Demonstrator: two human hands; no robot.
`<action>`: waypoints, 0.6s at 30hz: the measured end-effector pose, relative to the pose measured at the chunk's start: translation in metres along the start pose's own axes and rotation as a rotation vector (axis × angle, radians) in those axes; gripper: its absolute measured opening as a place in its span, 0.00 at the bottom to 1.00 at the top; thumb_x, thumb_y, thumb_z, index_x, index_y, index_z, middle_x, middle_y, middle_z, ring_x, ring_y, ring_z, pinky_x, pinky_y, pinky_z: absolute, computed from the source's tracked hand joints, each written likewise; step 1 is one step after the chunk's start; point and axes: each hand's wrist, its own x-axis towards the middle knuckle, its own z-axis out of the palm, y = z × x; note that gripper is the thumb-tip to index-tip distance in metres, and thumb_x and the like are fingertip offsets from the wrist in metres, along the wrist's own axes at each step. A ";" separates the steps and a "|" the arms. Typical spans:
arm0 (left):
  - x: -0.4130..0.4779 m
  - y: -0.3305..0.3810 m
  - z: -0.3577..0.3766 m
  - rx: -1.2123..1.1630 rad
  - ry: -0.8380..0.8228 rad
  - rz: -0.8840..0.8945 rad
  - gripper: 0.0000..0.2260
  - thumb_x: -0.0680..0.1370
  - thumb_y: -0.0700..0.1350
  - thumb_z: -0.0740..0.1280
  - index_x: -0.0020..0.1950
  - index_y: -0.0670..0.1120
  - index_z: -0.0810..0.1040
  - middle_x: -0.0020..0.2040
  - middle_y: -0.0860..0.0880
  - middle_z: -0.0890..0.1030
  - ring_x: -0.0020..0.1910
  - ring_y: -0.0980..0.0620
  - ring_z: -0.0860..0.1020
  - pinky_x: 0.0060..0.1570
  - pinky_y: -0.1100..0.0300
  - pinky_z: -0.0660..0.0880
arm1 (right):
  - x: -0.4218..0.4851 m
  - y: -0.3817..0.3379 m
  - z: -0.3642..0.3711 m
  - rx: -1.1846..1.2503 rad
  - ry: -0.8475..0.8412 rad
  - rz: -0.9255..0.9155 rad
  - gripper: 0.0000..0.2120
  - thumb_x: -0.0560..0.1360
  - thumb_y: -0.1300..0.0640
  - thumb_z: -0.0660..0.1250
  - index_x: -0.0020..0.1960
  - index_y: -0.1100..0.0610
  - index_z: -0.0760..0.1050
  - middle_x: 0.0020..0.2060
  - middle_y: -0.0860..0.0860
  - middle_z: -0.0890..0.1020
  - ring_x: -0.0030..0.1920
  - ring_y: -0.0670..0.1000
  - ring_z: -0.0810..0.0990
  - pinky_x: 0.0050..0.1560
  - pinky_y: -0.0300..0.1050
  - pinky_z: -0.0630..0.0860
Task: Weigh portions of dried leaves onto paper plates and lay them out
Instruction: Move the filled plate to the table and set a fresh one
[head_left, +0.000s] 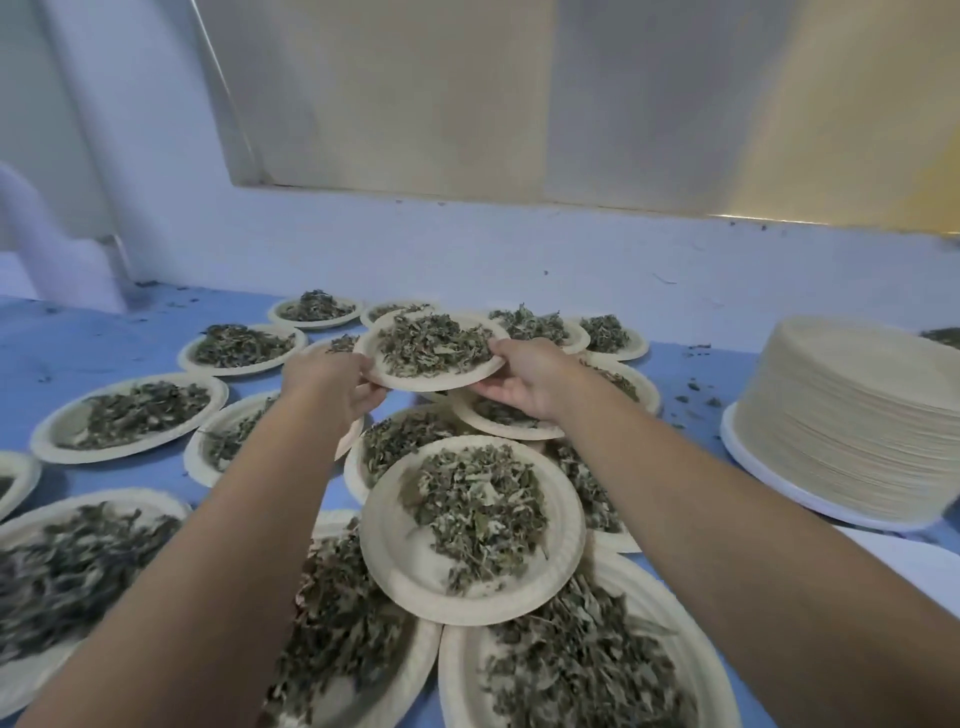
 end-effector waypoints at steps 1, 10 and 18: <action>0.004 -0.002 -0.002 0.006 -0.003 -0.024 0.13 0.76 0.31 0.65 0.60 0.37 0.71 0.44 0.42 0.78 0.33 0.50 0.78 0.23 0.59 0.78 | 0.004 0.001 0.002 -0.010 0.000 -0.001 0.13 0.80 0.64 0.59 0.65 0.65 0.68 0.58 0.61 0.76 0.57 0.60 0.79 0.48 0.52 0.79; 0.035 -0.023 -0.008 -0.140 0.122 -0.141 0.17 0.79 0.35 0.63 0.68 0.38 0.67 0.56 0.45 0.78 0.51 0.48 0.79 0.37 0.56 0.79 | 0.015 0.005 0.000 -0.216 0.068 -0.097 0.18 0.83 0.58 0.53 0.71 0.64 0.64 0.62 0.63 0.76 0.60 0.58 0.76 0.55 0.45 0.77; 0.032 -0.033 -0.009 -0.204 0.226 -0.171 0.07 0.79 0.34 0.62 0.56 0.39 0.73 0.53 0.40 0.77 0.51 0.48 0.78 0.46 0.56 0.79 | 0.000 0.000 -0.009 -0.066 0.049 -0.173 0.13 0.81 0.64 0.53 0.61 0.68 0.70 0.56 0.64 0.79 0.57 0.59 0.79 0.54 0.45 0.78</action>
